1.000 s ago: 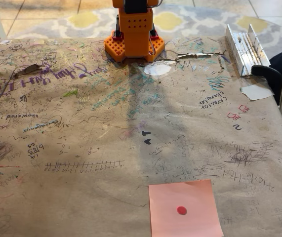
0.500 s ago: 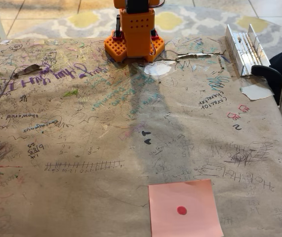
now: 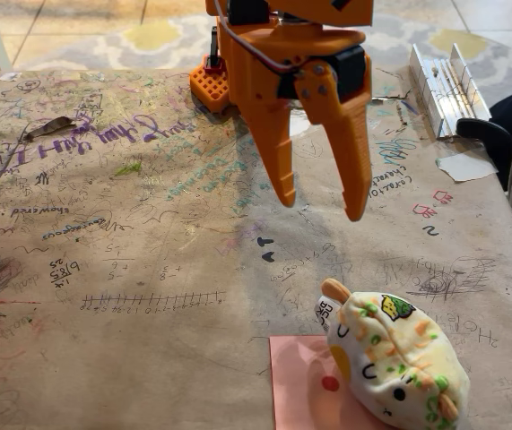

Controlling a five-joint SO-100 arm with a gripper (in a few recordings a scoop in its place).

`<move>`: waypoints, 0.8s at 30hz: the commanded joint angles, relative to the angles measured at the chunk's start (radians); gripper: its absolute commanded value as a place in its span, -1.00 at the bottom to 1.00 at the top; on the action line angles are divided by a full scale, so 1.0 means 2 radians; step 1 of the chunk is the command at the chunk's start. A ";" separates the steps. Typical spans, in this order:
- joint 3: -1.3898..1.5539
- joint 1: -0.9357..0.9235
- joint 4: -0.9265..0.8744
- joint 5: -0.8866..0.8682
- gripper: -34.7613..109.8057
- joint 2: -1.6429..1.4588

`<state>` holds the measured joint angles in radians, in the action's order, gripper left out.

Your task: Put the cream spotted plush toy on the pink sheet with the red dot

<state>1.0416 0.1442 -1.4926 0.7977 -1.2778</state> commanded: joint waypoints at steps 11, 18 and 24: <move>0.290 -0.048 0.054 0.029 -0.29 -0.156; 0.637 -0.078 0.155 0.136 -0.46 -0.437; 0.904 -0.105 0.257 0.236 -0.52 -0.785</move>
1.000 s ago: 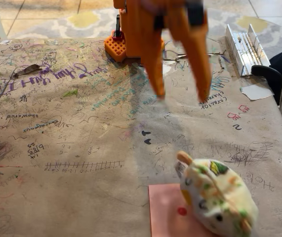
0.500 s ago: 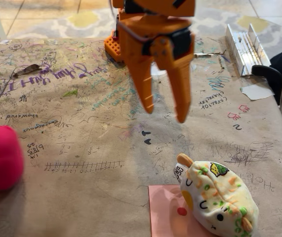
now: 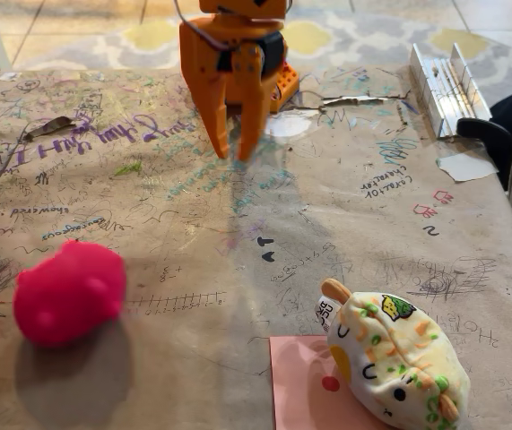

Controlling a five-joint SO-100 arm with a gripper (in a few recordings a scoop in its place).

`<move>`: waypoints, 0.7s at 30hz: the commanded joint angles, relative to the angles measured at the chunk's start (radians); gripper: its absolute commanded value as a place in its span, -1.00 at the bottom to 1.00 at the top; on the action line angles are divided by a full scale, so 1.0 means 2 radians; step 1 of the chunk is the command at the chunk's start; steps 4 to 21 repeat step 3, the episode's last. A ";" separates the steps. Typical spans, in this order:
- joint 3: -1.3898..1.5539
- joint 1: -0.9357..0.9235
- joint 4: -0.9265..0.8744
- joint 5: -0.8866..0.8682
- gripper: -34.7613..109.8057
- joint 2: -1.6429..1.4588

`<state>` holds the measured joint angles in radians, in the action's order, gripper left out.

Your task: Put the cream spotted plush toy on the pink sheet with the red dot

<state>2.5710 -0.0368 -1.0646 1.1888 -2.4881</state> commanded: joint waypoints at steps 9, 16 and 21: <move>0.239 -0.022 0.056 0.060 -0.52 -0.325; 0.239 -0.022 0.056 0.060 -0.52 -0.325; 0.239 -0.022 0.056 0.060 -0.52 -0.325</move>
